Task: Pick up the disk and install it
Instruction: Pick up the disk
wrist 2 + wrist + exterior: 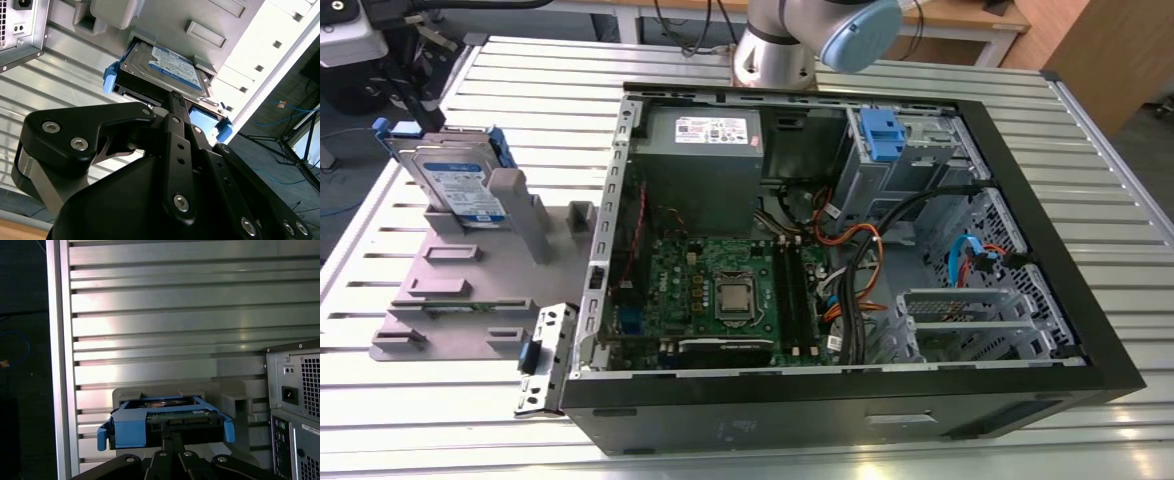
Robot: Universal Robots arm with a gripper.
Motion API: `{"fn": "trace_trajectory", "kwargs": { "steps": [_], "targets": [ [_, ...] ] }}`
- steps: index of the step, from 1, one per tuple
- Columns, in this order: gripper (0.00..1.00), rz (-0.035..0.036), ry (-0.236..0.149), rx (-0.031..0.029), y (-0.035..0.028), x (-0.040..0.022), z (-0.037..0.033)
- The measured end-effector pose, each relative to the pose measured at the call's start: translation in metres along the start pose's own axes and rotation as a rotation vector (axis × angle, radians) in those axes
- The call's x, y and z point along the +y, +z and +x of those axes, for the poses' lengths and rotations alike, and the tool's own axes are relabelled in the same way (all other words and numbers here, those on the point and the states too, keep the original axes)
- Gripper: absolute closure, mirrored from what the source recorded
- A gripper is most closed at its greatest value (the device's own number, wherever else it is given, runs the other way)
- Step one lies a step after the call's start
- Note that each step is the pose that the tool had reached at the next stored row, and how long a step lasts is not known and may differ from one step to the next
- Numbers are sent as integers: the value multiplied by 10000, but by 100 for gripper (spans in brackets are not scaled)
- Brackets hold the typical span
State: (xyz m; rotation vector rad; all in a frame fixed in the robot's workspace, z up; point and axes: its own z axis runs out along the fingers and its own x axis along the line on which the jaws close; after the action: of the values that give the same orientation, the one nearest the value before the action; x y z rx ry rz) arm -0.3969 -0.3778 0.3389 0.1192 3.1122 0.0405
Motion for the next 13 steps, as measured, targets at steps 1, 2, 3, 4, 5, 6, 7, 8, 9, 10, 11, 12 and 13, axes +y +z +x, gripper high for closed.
{"fn": "trace_trajectory", "kwargs": {
  "steps": [1, 2, 3, 4, 5, 6, 7, 8, 9, 10, 11, 12, 13],
  "targets": [
    [89, 1, 1, 0, 0, 0, 0],
    [89, 0, 0, 0, -1, 0, 0],
    [89, 2, 0, 2, -5, 0, 0],
    [89, 1, 0, 2, -6, 0, 0],
    [89, 1, 0, 1, -6, 0, 0],
    [89, 0, 0, 0, -11, 0, 0],
    [89, 1, 1, 1, -16, 1, 0],
    [89, 0, 1, 0, -16, 0, 0],
    [89, 0, 0, 0, -16, 1, 0],
    [89, 2, 0, 2, -20, 0, 0],
    [89, 2, 1, 3, -23, 1, 0],
    [89, 1, 0, 1, -24, 1, 0],
    [89, 0, 0, 0, -23, 1, -1]
  ]
}}
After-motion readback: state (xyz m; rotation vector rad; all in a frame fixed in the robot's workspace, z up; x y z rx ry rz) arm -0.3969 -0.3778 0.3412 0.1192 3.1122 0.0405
